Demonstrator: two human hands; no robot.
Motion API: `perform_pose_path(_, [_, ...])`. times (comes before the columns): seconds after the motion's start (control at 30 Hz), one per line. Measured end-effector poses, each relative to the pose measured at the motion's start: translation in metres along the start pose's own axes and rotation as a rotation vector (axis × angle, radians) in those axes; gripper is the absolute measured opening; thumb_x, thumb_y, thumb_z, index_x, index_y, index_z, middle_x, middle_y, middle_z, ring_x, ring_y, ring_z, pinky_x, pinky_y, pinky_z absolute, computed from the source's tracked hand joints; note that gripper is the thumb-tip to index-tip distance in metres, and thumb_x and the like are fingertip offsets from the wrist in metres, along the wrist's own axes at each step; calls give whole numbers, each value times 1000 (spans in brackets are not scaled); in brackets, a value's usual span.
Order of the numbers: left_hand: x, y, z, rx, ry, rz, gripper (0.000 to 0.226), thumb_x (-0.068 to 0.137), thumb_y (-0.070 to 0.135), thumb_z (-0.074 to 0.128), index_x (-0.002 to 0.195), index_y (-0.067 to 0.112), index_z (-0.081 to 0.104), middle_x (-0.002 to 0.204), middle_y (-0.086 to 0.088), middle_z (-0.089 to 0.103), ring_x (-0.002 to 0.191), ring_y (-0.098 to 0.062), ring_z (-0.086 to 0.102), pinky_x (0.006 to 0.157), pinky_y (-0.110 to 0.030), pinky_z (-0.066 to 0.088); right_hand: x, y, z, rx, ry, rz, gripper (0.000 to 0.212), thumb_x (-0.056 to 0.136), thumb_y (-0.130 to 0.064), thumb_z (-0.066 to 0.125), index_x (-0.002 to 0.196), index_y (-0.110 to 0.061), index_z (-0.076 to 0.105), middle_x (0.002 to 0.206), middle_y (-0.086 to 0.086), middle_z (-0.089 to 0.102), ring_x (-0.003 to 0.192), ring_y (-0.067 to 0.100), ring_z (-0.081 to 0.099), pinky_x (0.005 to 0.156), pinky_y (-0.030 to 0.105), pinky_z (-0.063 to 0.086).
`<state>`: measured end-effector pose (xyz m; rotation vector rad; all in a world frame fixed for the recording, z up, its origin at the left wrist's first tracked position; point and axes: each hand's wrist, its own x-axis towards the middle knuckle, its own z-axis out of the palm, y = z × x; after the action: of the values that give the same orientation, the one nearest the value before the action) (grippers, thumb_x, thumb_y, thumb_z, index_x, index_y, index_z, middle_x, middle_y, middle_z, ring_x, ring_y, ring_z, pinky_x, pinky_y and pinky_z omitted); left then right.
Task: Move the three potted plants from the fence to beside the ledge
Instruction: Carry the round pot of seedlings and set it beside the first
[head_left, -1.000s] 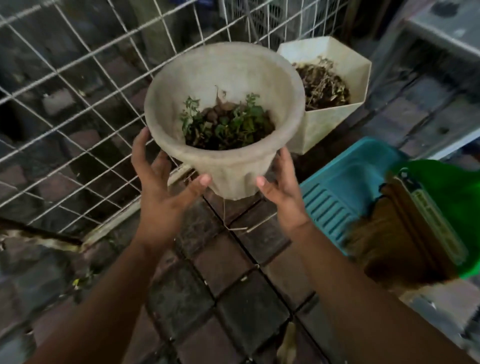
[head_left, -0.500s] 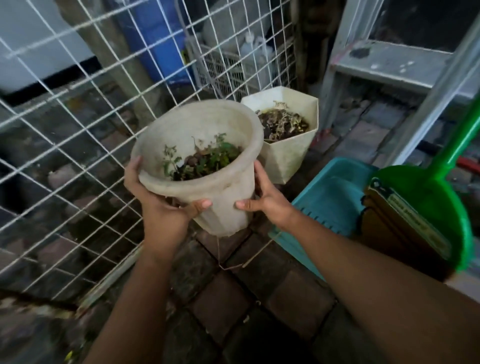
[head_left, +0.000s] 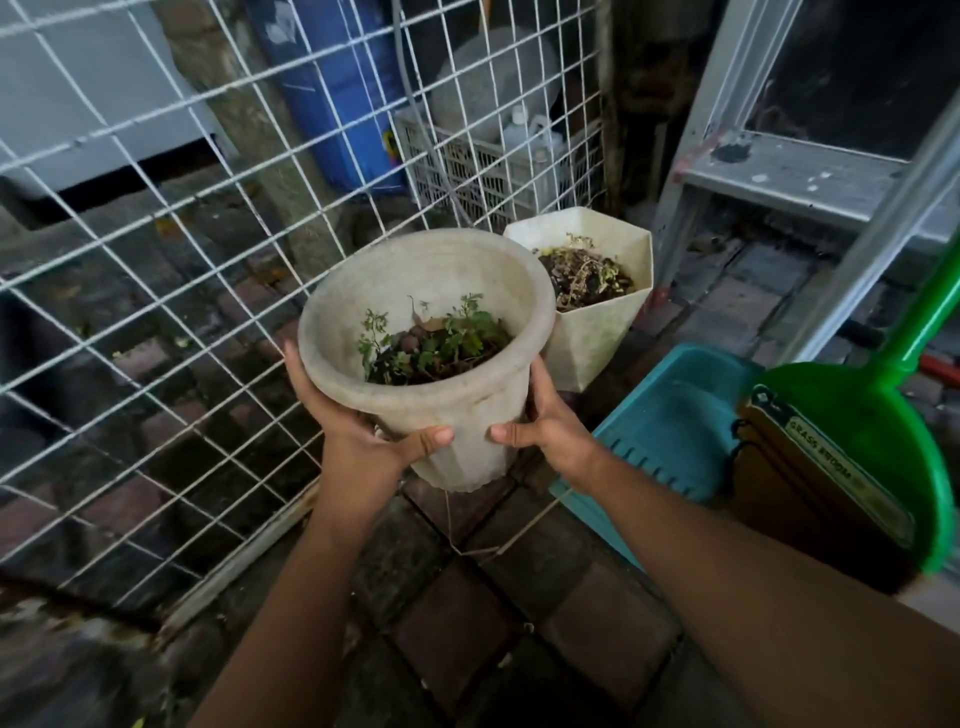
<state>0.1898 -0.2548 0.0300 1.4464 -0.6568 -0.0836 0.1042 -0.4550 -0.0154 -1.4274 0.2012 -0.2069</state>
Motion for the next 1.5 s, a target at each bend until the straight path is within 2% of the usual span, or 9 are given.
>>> perform_pose_path(0.1, [-1,3,-2,13,8,25,165,53,37,103,164,17,-18,171,2,20,156,-9,32,122,-42,41,1,-1,7,11,-8,-13,110,69,7,75,154,-27,14,141,-12,46,111,-21,59,89,11,52])
perform_pose_path(0.27, [-1,16,-1,16,50,-3,148,55,-1,91,165,25,-6,158,13,40,141,1,52,109,-31,54,-3,-8,10,4,34,-32,112,69,15,82,153,-31,24,140,-11,53,114,-15,61,91,14,54])
perform_pose_path(0.4, [0,31,-8,-45,75,-79,137,60,1,88,160,46,7,123,20,76,124,-9,70,93,-36,63,-18,-12,26,34,114,-72,107,70,5,87,155,-31,33,144,-5,58,127,-1,60,98,24,56])
perform_pose_path(0.67, [-17,52,-19,-38,178,-70,127,72,27,95,162,52,10,127,31,70,124,-4,68,96,-49,63,-29,-34,58,50,208,-162,111,56,-33,96,151,-39,41,147,7,54,134,23,57,104,42,56])
perform_pose_path(0.9, [-13,80,-16,-2,254,3,132,70,59,91,164,50,-2,124,43,64,120,7,66,87,-21,61,-32,-53,80,88,160,-260,100,74,-28,86,158,-33,32,151,3,56,138,22,57,111,51,51])
perform_pose_path(1.03, [-3,100,-23,54,210,109,129,81,41,87,167,31,-8,122,49,61,113,14,66,83,-16,60,-28,-68,88,95,155,-317,104,76,-29,85,161,-35,25,155,-2,53,140,19,55,113,49,50])
perform_pose_path(1.17, [11,122,-32,9,224,159,120,82,30,86,166,37,1,128,28,71,118,-9,73,90,-45,65,-22,-84,90,81,88,-385,102,80,-23,81,162,-37,22,160,-5,47,144,18,51,114,45,49])
perform_pose_path(1.33, [28,145,-42,-67,282,135,122,69,55,94,161,52,14,131,0,74,117,-24,75,88,-58,63,-12,-103,99,72,86,-443,103,80,-27,82,162,-39,22,162,-7,44,147,18,47,117,55,43])
perform_pose_path(1.5, [67,189,-48,-64,263,142,128,67,58,92,164,45,10,133,15,72,119,-16,73,90,-47,64,10,-165,100,80,67,-468,109,72,-26,83,162,-36,23,156,-6,51,140,16,55,112,40,50])
